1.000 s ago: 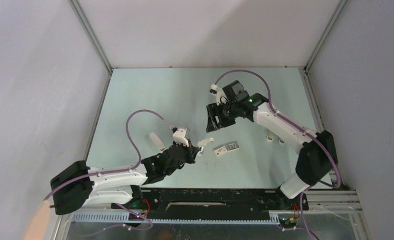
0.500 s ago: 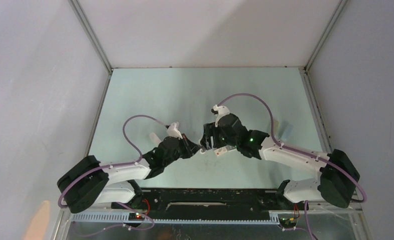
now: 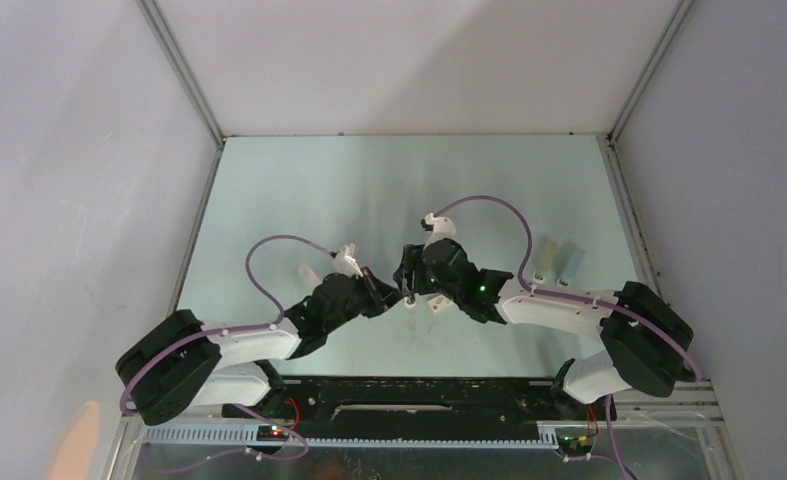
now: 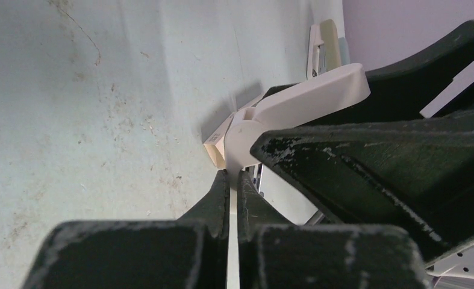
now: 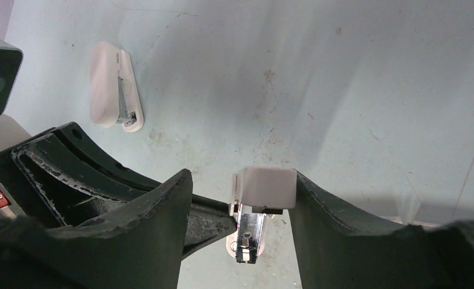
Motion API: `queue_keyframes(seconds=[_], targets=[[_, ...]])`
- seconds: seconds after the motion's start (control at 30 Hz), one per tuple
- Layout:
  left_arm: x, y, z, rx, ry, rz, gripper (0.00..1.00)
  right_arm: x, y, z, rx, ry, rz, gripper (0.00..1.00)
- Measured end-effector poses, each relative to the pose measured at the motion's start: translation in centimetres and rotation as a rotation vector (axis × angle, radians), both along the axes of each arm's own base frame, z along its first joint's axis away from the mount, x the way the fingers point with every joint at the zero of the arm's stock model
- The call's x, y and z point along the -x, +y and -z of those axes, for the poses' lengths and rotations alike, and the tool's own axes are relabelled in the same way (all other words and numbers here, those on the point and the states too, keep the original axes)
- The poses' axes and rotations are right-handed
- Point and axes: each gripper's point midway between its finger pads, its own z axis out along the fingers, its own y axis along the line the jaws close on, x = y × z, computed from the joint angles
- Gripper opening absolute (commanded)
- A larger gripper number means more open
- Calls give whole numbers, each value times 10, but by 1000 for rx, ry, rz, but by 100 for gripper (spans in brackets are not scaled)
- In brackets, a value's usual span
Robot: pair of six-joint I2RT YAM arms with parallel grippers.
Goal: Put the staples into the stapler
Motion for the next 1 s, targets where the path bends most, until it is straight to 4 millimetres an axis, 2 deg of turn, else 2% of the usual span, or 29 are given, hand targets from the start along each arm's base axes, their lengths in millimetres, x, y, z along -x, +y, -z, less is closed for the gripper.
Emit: queue_keyframes(seconds=[0.23, 0.33, 0.63, 0.67, 0.73, 0.87, 1.0], targets=[[-6, 4, -5, 26, 8, -34, 0, 3, 4, 3, -7, -3, 12, 57], [-8, 5, -6, 34, 12, -43, 0, 3, 2, 5, -3, -3, 19, 52], [-10, 8, -6, 38, 19, -54, 1, -3, 2, 5, 0, -20, 34, 21], [-11, 8, -6, 38, 19, -56, 4, -3, 2, 5, 0, -21, 35, 18], [-11, 8, -7, 42, 21, -58, 17, -4, 2, 5, -1, -24, 33, 15], [-13, 11, -6, 42, 26, -69, 47, -7, 2, 4, 2, -37, 16, 14], [-13, 18, -7, 34, 29, -84, 62, -12, -1, 12, 35, -44, -17, 14]])
